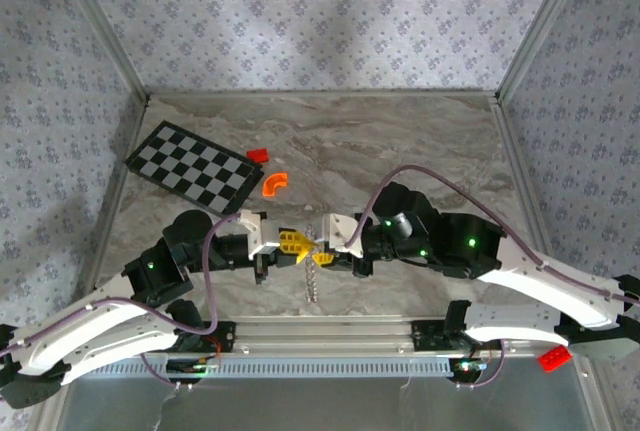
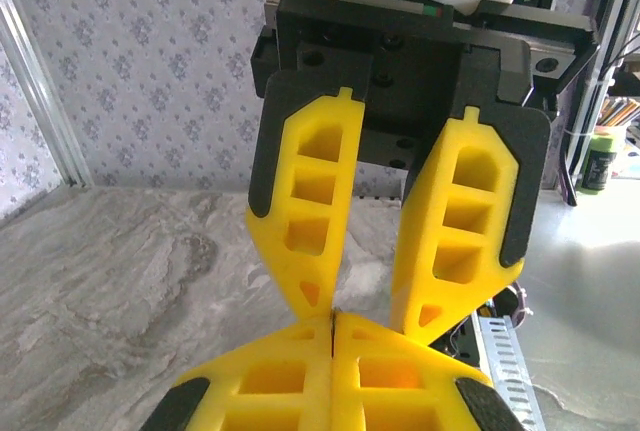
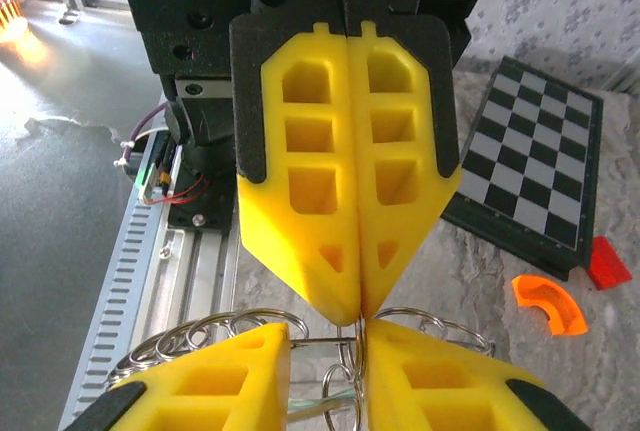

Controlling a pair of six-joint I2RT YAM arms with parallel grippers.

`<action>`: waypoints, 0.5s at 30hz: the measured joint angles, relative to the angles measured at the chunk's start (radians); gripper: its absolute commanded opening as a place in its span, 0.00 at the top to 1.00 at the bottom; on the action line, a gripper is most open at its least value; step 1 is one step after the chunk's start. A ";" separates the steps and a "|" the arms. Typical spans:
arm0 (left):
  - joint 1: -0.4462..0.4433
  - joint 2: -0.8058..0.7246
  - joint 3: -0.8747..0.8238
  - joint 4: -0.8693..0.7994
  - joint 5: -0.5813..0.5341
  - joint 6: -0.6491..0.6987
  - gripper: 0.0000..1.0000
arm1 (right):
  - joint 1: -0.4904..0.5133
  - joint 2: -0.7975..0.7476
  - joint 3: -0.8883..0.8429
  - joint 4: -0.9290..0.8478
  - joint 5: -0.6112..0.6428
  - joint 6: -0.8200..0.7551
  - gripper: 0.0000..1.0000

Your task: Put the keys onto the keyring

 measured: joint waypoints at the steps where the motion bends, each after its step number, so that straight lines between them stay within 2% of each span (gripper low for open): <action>1: 0.000 0.000 0.000 0.010 0.000 0.000 1.00 | 0.000 -0.007 -0.006 0.008 0.004 0.002 0.77; 10: 0.000 0.005 -0.005 0.060 0.008 -0.012 1.00 | -0.010 -0.053 -0.080 0.102 0.011 0.042 0.79; 15: 0.000 0.006 -0.006 0.080 0.019 -0.023 1.00 | -0.019 -0.063 -0.097 0.132 0.010 0.057 0.83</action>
